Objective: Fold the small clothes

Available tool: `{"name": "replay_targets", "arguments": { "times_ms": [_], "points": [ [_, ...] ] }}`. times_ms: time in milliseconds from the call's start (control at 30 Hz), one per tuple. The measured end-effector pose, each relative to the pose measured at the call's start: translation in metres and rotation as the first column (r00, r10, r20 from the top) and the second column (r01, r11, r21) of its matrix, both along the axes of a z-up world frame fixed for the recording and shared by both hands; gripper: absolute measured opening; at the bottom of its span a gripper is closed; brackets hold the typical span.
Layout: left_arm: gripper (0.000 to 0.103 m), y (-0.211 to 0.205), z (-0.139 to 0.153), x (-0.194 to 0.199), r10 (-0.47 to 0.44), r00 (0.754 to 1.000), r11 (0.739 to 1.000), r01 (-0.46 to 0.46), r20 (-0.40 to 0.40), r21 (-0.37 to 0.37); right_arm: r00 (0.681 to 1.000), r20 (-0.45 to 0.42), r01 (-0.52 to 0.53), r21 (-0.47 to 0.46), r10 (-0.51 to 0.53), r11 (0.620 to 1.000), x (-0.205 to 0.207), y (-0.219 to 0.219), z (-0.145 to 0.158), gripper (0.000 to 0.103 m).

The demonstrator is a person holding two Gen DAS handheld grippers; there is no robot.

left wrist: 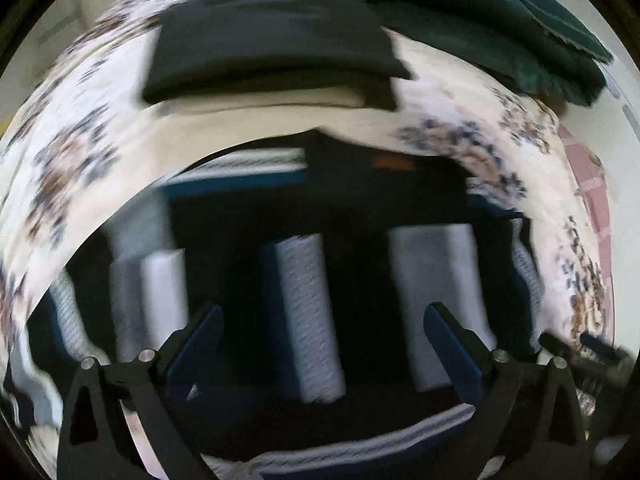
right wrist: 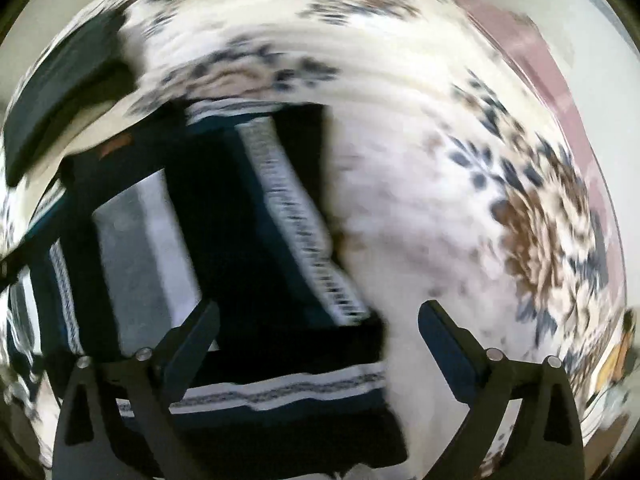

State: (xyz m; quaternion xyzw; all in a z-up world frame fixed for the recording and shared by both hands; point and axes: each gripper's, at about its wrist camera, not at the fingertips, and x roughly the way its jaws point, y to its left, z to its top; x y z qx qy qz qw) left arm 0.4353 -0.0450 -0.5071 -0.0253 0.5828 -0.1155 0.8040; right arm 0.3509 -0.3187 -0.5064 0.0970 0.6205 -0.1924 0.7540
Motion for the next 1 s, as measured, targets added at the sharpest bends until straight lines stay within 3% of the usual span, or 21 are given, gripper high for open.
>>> {"name": "replay_targets", "arguments": {
  "times_ms": [133,233,300,400,433,533,567,633,733,833,867,900,933,967,1000],
  "points": [
    [0.103,0.067,0.000,-0.031,0.110,0.994,0.994,-0.110,-0.004,-0.024,0.998,0.001,-0.063,-0.072,0.064,0.995,0.017,0.049,0.003,0.101],
    [0.103,0.126,-0.002,-0.053,0.241,0.970,0.970,-0.242,-0.031,-0.031,0.995,-0.010,-0.103,-0.082,0.103,0.991,0.026,0.084,0.003,0.101],
    [0.103,0.175,-0.003,-0.072,0.352,0.935,0.934,-0.354,-0.047,-0.040,0.993,-0.018,-0.118,-0.087,0.117,0.989,0.029,0.102,0.003,0.101],
    [0.103,0.251,-0.008,-0.110,0.531,0.844,0.844,-0.534,-0.079,-0.039,0.990,-0.037,-0.139,-0.062,0.137,0.988,0.033,0.125,-0.003,0.101],
    [0.103,0.275,-0.012,-0.124,0.585,0.805,0.806,-0.591,-0.094,-0.041,0.990,-0.041,-0.138,-0.050,0.136,0.989,0.034,0.131,-0.005,0.101],
    [0.103,0.345,-0.028,-0.169,0.747,0.650,0.646,-0.759,-0.139,-0.076,0.990,-0.056,-0.124,0.037,0.126,0.992,0.036,0.146,-0.016,0.101],
    [0.103,0.367,-0.036,-0.183,0.792,0.588,0.582,-0.808,-0.163,-0.089,0.990,-0.074,-0.117,0.059,0.121,0.991,0.036,0.153,-0.022,0.101],
    [0.103,0.413,-0.055,-0.209,0.864,0.451,0.428,-0.892,-0.223,-0.144,0.989,-0.090,-0.106,0.096,0.114,0.990,0.036,0.163,-0.029,0.101],
    [0.102,0.461,-0.077,-0.231,0.914,0.301,0.252,-0.947,-0.273,-0.199,0.990,-0.099,-0.088,0.096,0.097,0.991,0.035,0.175,-0.034,0.101],
    [0.102,0.492,-0.098,-0.239,0.929,0.185,0.093,-0.955,-0.321,-0.281,0.992,-0.101,-0.069,0.091,0.078,0.993,0.033,0.182,-0.039,0.101],
    [0.101,0.498,-0.100,-0.237,0.933,0.166,0.067,-0.953,-0.321,-0.297,0.992,-0.101,-0.070,0.097,0.080,0.993,0.032,0.183,-0.039,0.101],
    [0.090,0.502,-0.099,-0.234,0.943,0.153,0.062,-0.954,-0.297,-0.295,0.991,-0.109,-0.068,0.088,0.078,0.994,0.030,0.185,-0.039,0.101],
    [0.079,0.506,-0.095,-0.231,0.952,0.160,0.076,-0.950,-0.263,-0.304,0.991,-0.113,-0.068,0.079,0.077,0.995,0.028,0.186,-0.039,0.101],
    [0.025,0.508,-0.087,-0.224,0.962,0.187,0.124,-0.948,-0.201,-0.292,0.990,-0.116,-0.071,0.072,0.079,0.995,0.026,0.188,-0.038,0.101],
    [0.006,0.510,-0.083,-0.218,0.960,0.214,0.161,-0.949,-0.179,-0.273,0.989,-0.122,-0.074,0.061,0.081,0.995,0.023,0.189,-0.037,0.101]
  ]
}}
